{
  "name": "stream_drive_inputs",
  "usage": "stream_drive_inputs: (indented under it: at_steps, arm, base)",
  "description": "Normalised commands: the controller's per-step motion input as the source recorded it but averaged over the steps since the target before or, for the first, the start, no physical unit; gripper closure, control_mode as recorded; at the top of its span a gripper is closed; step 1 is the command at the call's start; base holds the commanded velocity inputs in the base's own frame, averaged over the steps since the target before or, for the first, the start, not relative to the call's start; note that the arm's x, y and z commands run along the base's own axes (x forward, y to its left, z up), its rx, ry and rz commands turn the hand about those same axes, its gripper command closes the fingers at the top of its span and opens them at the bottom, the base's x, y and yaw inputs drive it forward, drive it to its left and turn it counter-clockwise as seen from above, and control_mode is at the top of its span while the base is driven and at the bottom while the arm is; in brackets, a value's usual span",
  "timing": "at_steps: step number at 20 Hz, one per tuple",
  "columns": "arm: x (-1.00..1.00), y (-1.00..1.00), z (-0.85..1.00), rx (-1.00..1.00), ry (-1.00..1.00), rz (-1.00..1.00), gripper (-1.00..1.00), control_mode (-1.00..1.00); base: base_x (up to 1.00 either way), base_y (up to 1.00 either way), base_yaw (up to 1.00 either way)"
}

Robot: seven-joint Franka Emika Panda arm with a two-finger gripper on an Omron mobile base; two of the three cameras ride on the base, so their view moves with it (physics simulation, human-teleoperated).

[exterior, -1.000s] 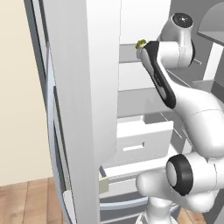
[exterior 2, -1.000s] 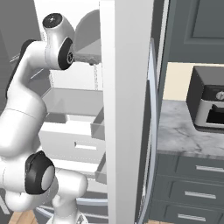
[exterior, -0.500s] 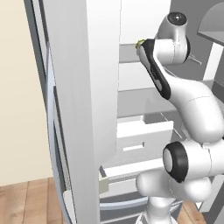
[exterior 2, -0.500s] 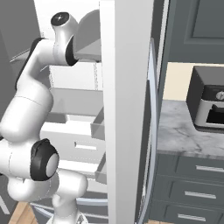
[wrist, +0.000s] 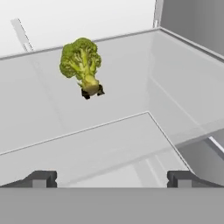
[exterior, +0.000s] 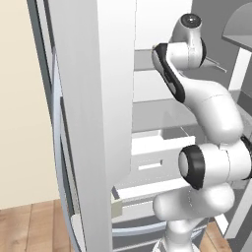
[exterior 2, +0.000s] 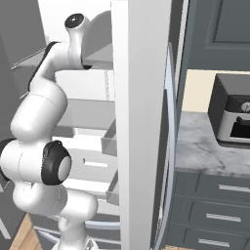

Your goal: Take the cheese, steak, and broccoli from the fridge and place them on the plate on the dining counter to create an appetizer plate.

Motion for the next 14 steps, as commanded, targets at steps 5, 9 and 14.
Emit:
stream_drive_inputs:
  at_steps: [5,9,14]
  arm:
    - [0.52,-0.03,0.00,0.00,0.00,-0.01,-1.00,-1.00]
    - [0.56,-0.04,0.00,0.00,0.00,0.00,-1.00,-1.00]
    - [0.55,-0.04,0.00,0.00,0.02,0.00,-1.00,-1.00]
  base:
    - [0.00,0.00,0.00]
    - [0.00,0.00,0.00]
    - [0.00,0.00,0.00]
